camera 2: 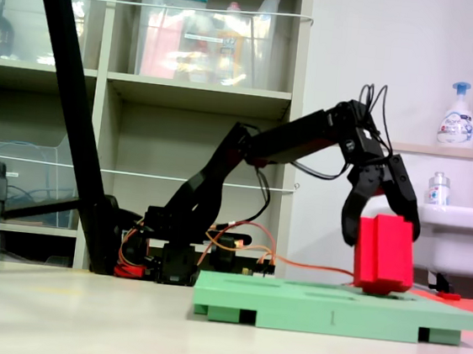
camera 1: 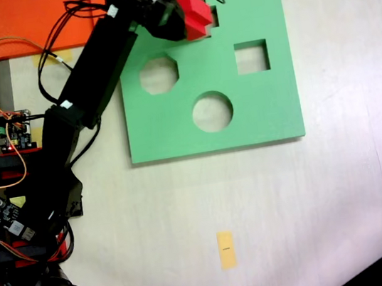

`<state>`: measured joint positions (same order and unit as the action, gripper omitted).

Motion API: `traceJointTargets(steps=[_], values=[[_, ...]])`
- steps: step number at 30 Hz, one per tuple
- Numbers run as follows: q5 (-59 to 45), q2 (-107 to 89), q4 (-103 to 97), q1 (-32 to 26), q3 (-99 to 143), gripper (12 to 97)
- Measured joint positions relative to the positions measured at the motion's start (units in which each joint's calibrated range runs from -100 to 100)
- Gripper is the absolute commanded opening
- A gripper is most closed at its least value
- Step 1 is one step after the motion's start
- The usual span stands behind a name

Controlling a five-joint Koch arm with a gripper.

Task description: Put the cross columnar block into the corresponding hole

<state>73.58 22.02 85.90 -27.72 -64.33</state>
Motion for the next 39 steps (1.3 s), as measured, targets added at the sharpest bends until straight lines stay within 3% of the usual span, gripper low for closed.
traceJointTargets(steps=[27, 29, 34, 37, 39], values=[[2.9, 7.4, -4.0, 0.3, -1.2, 31.8], [2.9, 7.7, -4.1, 0.4, -1.2, 34.7], [2.3, 12.2, -5.7, 0.5, -1.7, 53.4], [2.3, 14.9, -8.5, 0.7, -1.5, 59.2], [2.3, 15.2, -9.2, 0.8, -1.5, 72.5]])
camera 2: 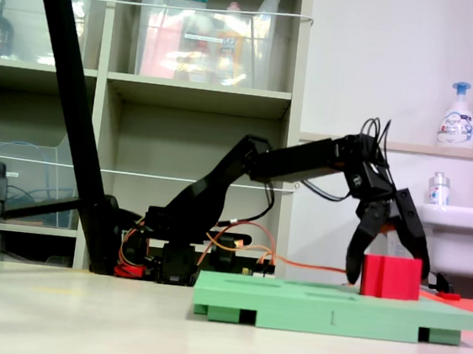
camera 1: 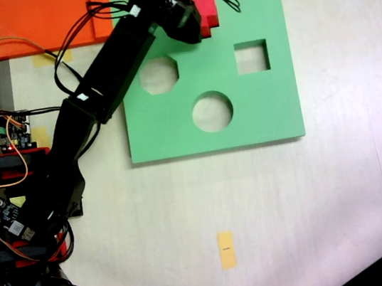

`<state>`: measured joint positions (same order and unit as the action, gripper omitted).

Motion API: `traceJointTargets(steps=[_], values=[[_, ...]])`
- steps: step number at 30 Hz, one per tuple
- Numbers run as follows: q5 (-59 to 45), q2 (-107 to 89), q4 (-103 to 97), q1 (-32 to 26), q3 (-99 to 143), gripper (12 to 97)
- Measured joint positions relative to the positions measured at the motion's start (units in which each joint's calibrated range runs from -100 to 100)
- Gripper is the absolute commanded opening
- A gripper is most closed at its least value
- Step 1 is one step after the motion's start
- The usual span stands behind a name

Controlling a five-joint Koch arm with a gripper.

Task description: Put the cross columnar block into the corresponding hole

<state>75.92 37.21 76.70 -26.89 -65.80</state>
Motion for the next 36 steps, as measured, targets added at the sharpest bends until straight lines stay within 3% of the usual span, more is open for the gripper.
traceJointTargets(steps=[3, 4, 14, 22, 23, 28, 32, 36], values=[[0.0, 0.1, -1.0, 0.0, 0.2, 93.5], [0.0, 0.1, -1.1, 0.0, 0.1, 95.8], [-2.9, -11.4, 3.3, -0.1, 0.2, 95.5], [-24.4, -45.3, 20.6, 3.0, 0.2, 95.5], [-27.4, -49.1, 21.4, 4.0, 0.1, 94.6], [-37.4, -63.9, 21.9, 13.4, 0.1, 72.8], [-48.6, -67.3, 21.5, 22.9, 0.0, 67.4], [-51.3, -65.4, 21.1, 28.0, 0.1, 67.4]])
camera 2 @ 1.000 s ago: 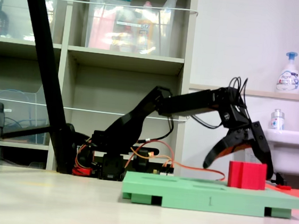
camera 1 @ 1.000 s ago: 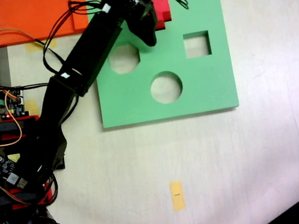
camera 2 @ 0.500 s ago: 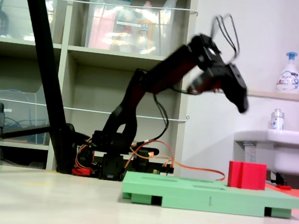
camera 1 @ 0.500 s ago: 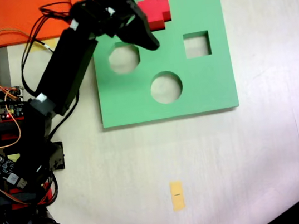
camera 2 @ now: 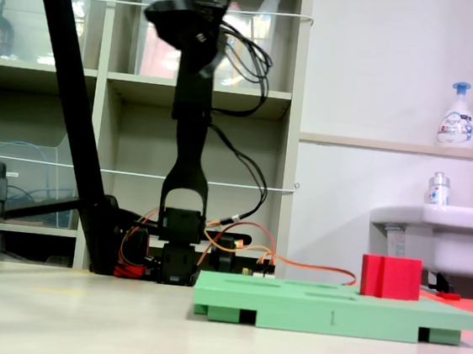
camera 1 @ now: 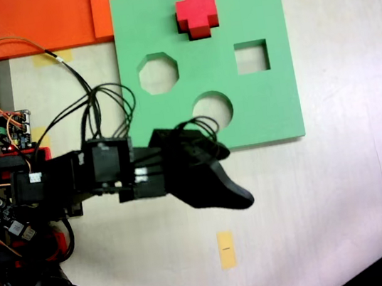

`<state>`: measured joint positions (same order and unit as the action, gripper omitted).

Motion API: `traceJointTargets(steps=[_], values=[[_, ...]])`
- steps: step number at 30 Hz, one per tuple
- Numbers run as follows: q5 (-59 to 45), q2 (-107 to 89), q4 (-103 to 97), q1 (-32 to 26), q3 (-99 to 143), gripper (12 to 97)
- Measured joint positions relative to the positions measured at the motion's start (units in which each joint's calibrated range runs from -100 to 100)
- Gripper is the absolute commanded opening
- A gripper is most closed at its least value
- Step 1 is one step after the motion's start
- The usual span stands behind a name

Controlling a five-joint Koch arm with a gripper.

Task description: Put the cross columnar block into the corresponding hole

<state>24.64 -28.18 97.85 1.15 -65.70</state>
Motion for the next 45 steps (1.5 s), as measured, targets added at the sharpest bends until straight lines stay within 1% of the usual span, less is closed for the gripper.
traceJointTargets(steps=[3, 9, 10, 11, 12, 14, 17, 20, 22, 24, 27, 30, 33, 38, 45], values=[[-0.8, 1.1, -0.1, 1.4, 2.4, 67.3], [-0.9, -1.9, -0.1, 1.6, 4.3, 66.4], [-0.9, -6.0, -1.1, 1.7, 11.0, 63.2], [-0.9, -12.2, -4.3, 1.9, 23.0, 60.9], [-0.8, -19.7, -10.2, 2.2, 36.5, 60.1], [-0.8, -34.3, -28.6, 2.5, 62.6, 55.6], [-1.7, -50.3, -55.8, 2.6, 85.2, 53.6], [-6.1, -62.1, -80.0, 2.3, 112.0, 48.6], [-9.2, -67.2, -96.6, 1.6, 133.9, 48.5], [-12.1, -69.4, -106.0, 1.2, 145.3, 48.5], [-16.2, -70.6, -110.7, 1.0, 155.4, 48.5], [-18.7, -71.0, -110.9, 0.0, 164.7, 48.5], [-20.2, -71.1, -110.9, -1.0, 164.8, 49.1], [-20.4, -71.4, -105.9, -1.1, 164.8, 48.1], [-20.4, -71.4, -105.9, -1.2, 164.8, 48.6]])
